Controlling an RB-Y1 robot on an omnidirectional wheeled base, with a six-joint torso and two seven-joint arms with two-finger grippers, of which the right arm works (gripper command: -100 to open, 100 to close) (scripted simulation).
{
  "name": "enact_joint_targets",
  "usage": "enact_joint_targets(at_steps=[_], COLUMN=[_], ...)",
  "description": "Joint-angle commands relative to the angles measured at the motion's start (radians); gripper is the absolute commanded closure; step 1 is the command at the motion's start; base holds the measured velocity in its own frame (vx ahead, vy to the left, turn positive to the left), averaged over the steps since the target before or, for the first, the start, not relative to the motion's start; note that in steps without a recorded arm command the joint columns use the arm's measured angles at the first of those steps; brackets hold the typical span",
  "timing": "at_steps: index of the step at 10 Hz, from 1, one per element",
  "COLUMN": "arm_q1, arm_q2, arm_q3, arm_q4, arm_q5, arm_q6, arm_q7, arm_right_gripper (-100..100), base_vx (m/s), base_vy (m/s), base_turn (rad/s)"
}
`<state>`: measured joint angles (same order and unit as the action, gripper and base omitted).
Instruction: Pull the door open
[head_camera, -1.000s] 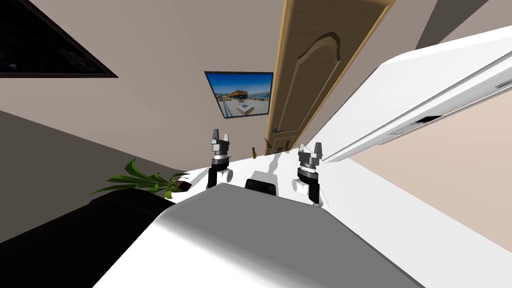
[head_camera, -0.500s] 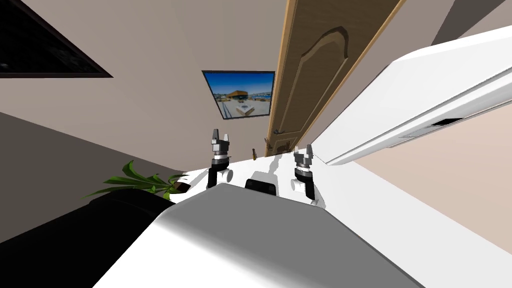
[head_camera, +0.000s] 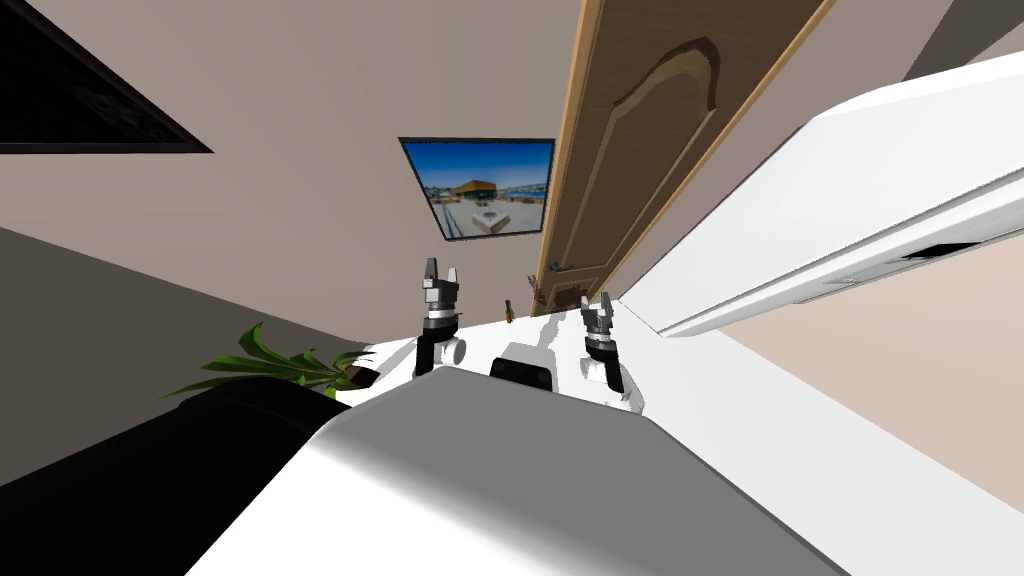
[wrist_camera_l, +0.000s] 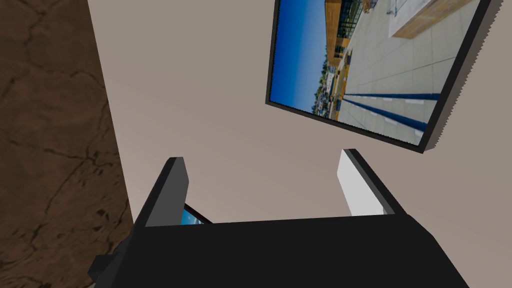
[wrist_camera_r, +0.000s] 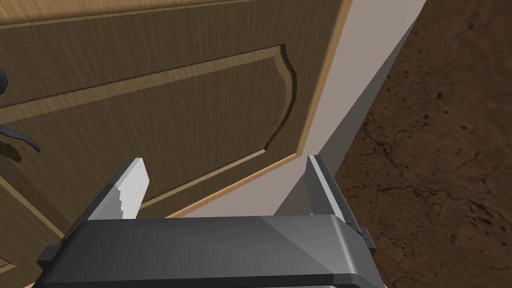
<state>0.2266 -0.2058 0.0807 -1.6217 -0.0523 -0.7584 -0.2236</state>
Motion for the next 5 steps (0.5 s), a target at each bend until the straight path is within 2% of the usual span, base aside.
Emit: enact_joint_targets(at_steps=[1, 3, 4, 5], arm_q1=[-0.005, -0.030, -0.030, -0.043], arm_q2=[-0.007, -0.029, -0.029, -0.039], arm_q3=[0.004, 0.016, 0.016, 0.022], arm_q4=[0.030, 0.090, 0.101, 0.137], arm_q5=[0.001, 0.003, 0.003, 0.004], arm_q6=[-0.006, -0.022, -0.022, -0.030], arm_q7=[-0.006, -0.019, -0.019, -0.026], arm_right_gripper=[-100, -100, -100, -100], base_vx=[0.068, 0.063, 0.060, 0.055], base_vy=[-0.001, -0.002, 0.000, 0.004], base_turn=[0.014, 0.035, 0.015, 0.025])
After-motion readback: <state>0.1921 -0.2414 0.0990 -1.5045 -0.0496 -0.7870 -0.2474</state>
